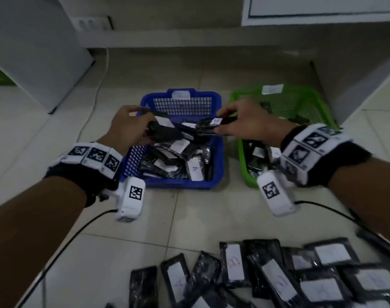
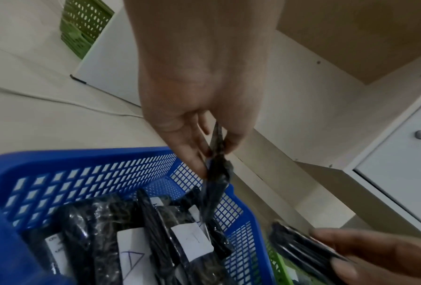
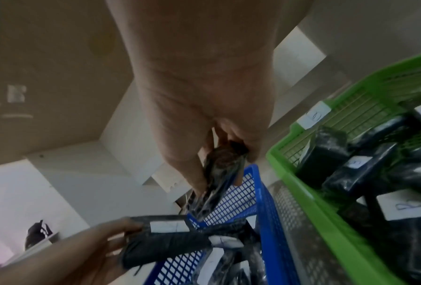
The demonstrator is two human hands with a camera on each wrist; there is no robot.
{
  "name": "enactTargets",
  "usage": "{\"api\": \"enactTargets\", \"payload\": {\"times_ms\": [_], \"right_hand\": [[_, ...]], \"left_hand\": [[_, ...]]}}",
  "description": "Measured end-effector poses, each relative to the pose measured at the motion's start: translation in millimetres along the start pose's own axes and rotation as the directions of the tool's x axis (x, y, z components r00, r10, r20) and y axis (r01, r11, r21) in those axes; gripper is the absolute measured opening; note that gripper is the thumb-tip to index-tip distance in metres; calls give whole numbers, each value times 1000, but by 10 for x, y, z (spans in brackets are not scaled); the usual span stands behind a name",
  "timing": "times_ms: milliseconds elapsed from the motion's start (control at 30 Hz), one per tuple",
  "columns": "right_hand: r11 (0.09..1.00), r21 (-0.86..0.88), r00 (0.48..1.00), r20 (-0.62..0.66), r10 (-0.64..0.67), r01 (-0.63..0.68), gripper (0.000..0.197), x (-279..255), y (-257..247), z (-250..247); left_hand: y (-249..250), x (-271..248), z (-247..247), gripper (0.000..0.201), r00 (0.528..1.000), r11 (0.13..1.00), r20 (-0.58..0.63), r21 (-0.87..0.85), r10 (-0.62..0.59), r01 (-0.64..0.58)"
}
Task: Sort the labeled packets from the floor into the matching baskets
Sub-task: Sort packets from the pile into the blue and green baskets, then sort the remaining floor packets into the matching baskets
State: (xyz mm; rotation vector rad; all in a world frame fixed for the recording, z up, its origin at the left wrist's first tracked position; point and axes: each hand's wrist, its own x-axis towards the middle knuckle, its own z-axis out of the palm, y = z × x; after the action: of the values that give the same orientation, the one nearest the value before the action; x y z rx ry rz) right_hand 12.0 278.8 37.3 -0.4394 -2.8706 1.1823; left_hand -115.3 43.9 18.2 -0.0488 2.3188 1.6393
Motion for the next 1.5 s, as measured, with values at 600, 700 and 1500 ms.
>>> {"api": "enactTargets", "payload": {"times_ms": [600, 700, 1500], "right_hand": [[962, -271, 980, -182, -83, 31, 38, 1061, 256, 781], [965, -254, 979, -173, -108, 62, 40, 1110, 270, 904], [882, -306, 931, 49, -361, 358, 14, -75, 232, 124]], "left_hand": [[-474, 1044, 194, 13, 839, 753, -94, 502, 536, -425], [-412, 1128, 226, 20, 875, 668, 89, 610, 476, -426], [-171, -621, 851, 23, 715, 319, 534, 652, 452, -688]]}}
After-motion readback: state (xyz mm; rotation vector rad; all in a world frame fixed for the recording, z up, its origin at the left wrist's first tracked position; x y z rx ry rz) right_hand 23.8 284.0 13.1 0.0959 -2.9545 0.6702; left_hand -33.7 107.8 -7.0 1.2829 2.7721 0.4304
